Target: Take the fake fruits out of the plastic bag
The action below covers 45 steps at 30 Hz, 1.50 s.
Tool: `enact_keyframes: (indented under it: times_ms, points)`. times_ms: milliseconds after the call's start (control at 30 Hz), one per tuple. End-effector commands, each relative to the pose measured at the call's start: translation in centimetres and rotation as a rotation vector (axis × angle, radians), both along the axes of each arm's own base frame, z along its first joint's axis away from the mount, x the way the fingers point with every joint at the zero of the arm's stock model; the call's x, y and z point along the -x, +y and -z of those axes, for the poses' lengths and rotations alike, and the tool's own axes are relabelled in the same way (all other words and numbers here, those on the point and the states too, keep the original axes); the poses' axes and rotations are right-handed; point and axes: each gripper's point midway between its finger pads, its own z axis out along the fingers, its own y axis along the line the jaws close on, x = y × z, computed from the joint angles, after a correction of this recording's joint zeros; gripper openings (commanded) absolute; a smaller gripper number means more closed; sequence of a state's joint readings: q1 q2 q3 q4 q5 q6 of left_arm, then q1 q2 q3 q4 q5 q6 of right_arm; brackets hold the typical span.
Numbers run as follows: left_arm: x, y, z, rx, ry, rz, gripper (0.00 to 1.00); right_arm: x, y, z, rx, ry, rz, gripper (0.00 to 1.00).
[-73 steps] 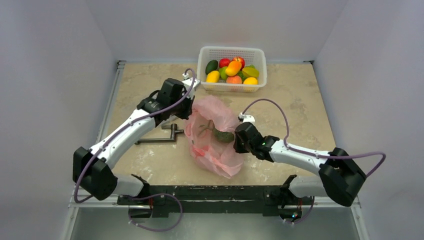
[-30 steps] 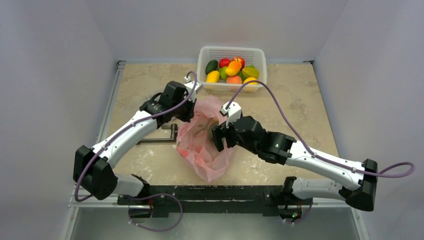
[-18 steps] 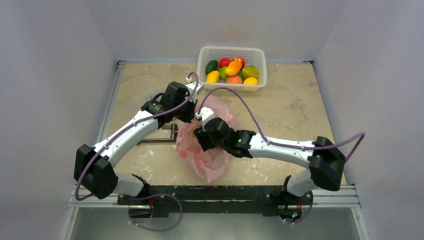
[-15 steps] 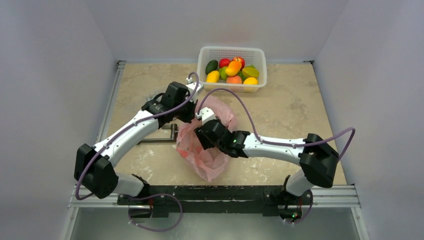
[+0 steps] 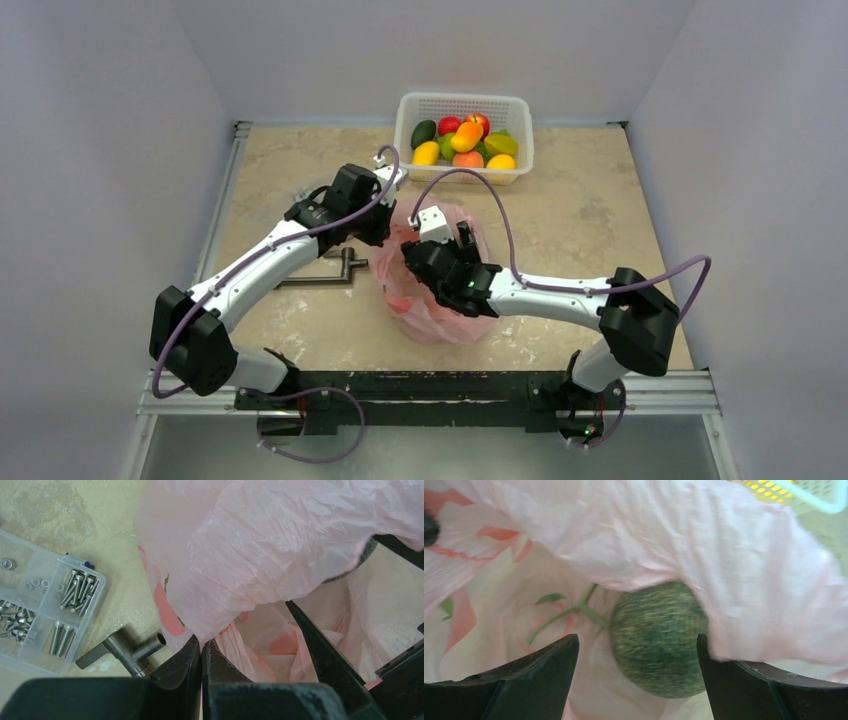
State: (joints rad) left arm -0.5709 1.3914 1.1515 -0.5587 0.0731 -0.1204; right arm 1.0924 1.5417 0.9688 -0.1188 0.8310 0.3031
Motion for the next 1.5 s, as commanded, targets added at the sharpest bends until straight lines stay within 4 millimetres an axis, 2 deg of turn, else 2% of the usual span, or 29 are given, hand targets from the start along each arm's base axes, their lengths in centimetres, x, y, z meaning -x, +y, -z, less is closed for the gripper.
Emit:
enact_keyframes:
  times_ms: [0, 100, 300, 500, 600, 633, 700, 767, 867, 1000, 1067, 1233, 1267, 1367, 1467]
  points:
    - [-0.7, -0.7, -1.7, 0.034, -0.042, 0.003, 0.00, -1.4, -2.5, -2.5, 0.051, -0.118, 0.113, 0.89]
    - [-0.7, -0.6, -1.6, 0.033, -0.039, 0.003, 0.00, -2.0, -2.9, -1.9, 0.063, -0.113, 0.134, 0.90]
    - [-0.7, -0.6, -1.5, 0.032, -0.038, 0.003, 0.00, -2.2, -3.1, 1.4, 0.116, -0.061, 0.147, 0.99]
    - [-0.7, -0.7, -1.4, 0.031, -0.034, 0.004, 0.00, -2.3, -3.7, 4.6, 0.168, -0.005, 0.173, 0.99]
    - [-0.7, -0.7, -1.3, 0.028, -0.033, 0.005, 0.00, -2.3, -4.1, 5.6, 0.167, 0.012, 0.190, 0.99]
    - [-0.7, -0.7, -1.2, 0.025, -0.031, 0.004, 0.00, -2.2, -4.1, 5.8, 0.151, 0.018, 0.188, 0.96]
    - [-0.7, -0.6, -1.2, 0.022, -0.031, 0.003, 0.00, -1.7, -3.5, 6.2, 0.081, 0.049, 0.150, 0.83]
    - [-0.8, -0.6, -1.1, 0.018, -0.032, 0.001, 0.00, -1.2, -3.0, 5.9, -0.029, 0.050, 0.109, 0.73]
    - [-0.8, -0.5, -1.0, 0.011, -0.031, -0.004, 0.00, -0.8, -2.9, 5.6, -0.270, 0.086, 0.061, 0.67]
    - [-0.8, -0.4, -0.6, 0.005, -0.021, -0.004, 0.00, 0.2, -2.5, 3.4, -0.559, 0.039, 0.008, 0.68]
    - [-0.8, -0.4, -0.4, 0.000, -0.015, -0.004, 0.00, 0.4, -2.5, 2.7, -0.619, 0.023, -0.004, 0.68]
    - [-0.4, -0.5, 0.0, -0.011, 0.008, 0.008, 0.00, 1.2, -4.2, 2.5, -0.718, -0.016, 0.017, 0.73]
    - [-0.1, -0.6, 0.0, -0.016, 0.017, 0.016, 0.06, 1.2, -4.3, 2.6, -0.715, -0.017, 0.011, 0.74]
    - [0.6, -0.7, 0.0, -0.016, 0.041, 0.035, 0.40, 1.2, -4.4, 2.8, -0.671, -0.012, 0.003, 0.75]
    - [1.9, -0.6, 0.4, -0.014, 0.115, 0.026, 0.60, 1.2, -4.8, 2.4, -0.651, -0.022, 0.004, 0.75]
